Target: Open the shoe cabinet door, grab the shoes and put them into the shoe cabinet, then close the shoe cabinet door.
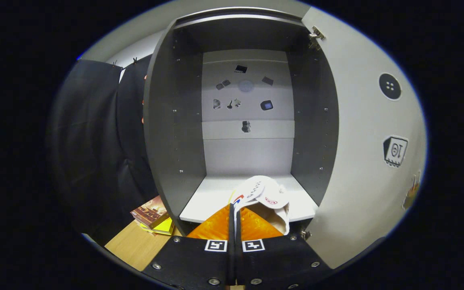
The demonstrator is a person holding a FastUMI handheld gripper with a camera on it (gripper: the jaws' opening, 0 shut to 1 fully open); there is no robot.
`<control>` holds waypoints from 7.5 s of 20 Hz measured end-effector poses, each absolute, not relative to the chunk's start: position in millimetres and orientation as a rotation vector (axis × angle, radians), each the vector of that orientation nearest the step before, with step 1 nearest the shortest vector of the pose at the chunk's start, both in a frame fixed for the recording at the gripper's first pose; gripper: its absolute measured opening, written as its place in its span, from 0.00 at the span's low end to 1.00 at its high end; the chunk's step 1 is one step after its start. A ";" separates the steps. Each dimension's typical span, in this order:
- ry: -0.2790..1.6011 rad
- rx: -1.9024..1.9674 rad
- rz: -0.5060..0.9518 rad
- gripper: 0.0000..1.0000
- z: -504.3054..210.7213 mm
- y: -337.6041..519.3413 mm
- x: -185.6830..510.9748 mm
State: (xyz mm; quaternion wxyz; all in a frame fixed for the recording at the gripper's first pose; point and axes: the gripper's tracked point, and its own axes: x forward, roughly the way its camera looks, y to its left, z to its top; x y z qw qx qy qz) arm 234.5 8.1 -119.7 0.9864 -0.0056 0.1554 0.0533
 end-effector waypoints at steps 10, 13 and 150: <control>0.366 -0.013 0.150 0.00 -161.2 14.6 356.8; 0.385 -0.018 0.149 0.00 -174.7 14.3 376.1; 0.108 0.044 0.345 0.84 -31.3 -35.3 61.5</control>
